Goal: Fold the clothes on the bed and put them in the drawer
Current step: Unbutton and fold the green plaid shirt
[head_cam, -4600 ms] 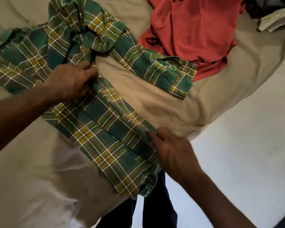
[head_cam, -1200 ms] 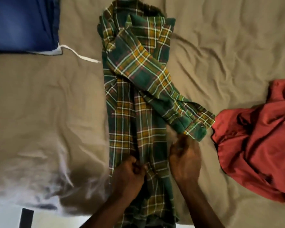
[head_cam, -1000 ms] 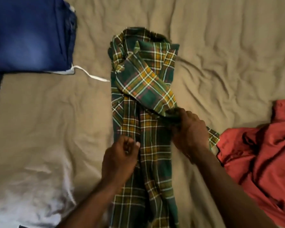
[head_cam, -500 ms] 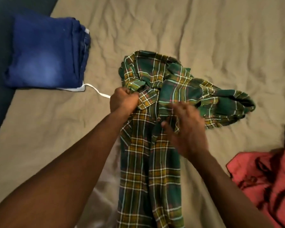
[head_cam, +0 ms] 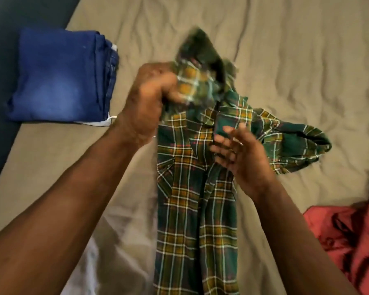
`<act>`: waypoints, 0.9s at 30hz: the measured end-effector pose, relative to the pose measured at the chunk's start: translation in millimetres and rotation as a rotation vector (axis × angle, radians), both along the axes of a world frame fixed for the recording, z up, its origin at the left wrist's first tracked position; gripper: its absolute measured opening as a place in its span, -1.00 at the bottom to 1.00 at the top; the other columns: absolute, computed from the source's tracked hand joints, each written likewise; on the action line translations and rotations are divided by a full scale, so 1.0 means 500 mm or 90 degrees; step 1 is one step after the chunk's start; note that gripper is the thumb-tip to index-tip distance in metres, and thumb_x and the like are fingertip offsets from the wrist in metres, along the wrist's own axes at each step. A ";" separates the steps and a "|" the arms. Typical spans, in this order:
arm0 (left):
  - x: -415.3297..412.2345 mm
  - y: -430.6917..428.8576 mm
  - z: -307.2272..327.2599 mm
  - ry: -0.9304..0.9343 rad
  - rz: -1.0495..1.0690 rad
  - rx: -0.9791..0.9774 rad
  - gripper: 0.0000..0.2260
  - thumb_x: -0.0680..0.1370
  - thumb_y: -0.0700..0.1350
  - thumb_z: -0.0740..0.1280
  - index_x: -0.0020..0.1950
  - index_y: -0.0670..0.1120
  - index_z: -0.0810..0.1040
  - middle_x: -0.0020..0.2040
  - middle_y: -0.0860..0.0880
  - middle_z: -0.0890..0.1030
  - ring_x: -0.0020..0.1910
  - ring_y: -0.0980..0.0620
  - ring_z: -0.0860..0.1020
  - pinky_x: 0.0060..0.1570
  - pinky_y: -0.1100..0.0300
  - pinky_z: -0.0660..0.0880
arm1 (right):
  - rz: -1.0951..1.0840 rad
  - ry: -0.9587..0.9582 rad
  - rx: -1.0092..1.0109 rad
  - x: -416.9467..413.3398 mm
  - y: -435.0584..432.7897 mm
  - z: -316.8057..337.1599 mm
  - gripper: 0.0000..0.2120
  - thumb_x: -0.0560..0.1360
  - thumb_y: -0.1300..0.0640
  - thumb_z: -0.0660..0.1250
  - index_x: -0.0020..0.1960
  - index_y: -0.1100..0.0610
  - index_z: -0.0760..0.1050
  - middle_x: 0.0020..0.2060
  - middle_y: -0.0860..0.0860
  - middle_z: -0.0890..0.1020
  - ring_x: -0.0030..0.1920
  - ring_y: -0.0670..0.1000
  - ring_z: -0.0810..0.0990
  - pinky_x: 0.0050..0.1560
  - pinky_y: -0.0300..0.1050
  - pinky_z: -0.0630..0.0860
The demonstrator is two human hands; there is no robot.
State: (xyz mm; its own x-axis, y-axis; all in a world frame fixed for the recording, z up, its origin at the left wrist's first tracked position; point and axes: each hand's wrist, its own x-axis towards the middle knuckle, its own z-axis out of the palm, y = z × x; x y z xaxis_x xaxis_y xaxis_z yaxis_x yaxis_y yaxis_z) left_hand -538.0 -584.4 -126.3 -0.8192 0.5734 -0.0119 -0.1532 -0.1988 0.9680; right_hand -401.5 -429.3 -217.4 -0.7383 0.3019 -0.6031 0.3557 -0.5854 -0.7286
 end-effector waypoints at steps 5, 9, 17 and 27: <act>0.116 -0.041 -0.065 -0.108 -0.685 -0.439 -0.85 0.45 0.08 0.44 -0.20 0.02 0.71 -0.14 -0.03 0.75 -0.18 0.09 0.69 -0.15 0.20 0.50 | -0.043 0.089 -0.250 0.031 -0.006 0.062 -0.62 0.63 -0.04 0.27 0.19 0.22 0.66 0.07 0.19 0.69 0.07 0.17 0.69 0.10 0.04 0.62; 0.147 -0.093 -0.128 -0.253 -0.358 -0.518 -0.41 0.47 0.42 0.25 0.01 -0.09 0.68 -0.02 -0.13 0.75 -0.06 -0.13 0.70 0.08 -0.06 0.57 | 0.228 -0.040 0.269 0.082 -0.062 0.047 -0.68 0.47 0.36 0.34 0.15 0.07 0.59 -0.04 0.03 0.72 0.01 0.11 0.69 0.06 0.16 0.64; 0.166 -0.055 -0.202 -0.320 -0.048 -0.383 -0.30 0.35 0.57 0.32 0.23 0.09 0.69 0.18 0.03 0.71 0.17 -0.04 0.67 0.29 -0.07 0.52 | 0.828 -0.168 0.752 0.225 -0.196 0.076 -0.19 0.54 -0.08 0.35 0.62 -0.21 -0.07 0.53 0.05 0.15 0.48 0.19 0.24 0.44 0.12 0.37; 0.123 -0.047 -0.278 -0.277 0.122 -0.584 -0.85 0.50 -0.03 0.41 -0.06 -0.08 0.68 -0.09 -0.07 0.72 -0.04 -0.13 0.68 0.09 -0.13 0.65 | 0.129 -0.288 0.436 0.066 -0.120 -0.003 -0.59 0.61 -0.28 0.20 0.09 0.01 0.60 -0.04 0.02 0.68 0.04 0.15 0.65 0.13 0.13 0.58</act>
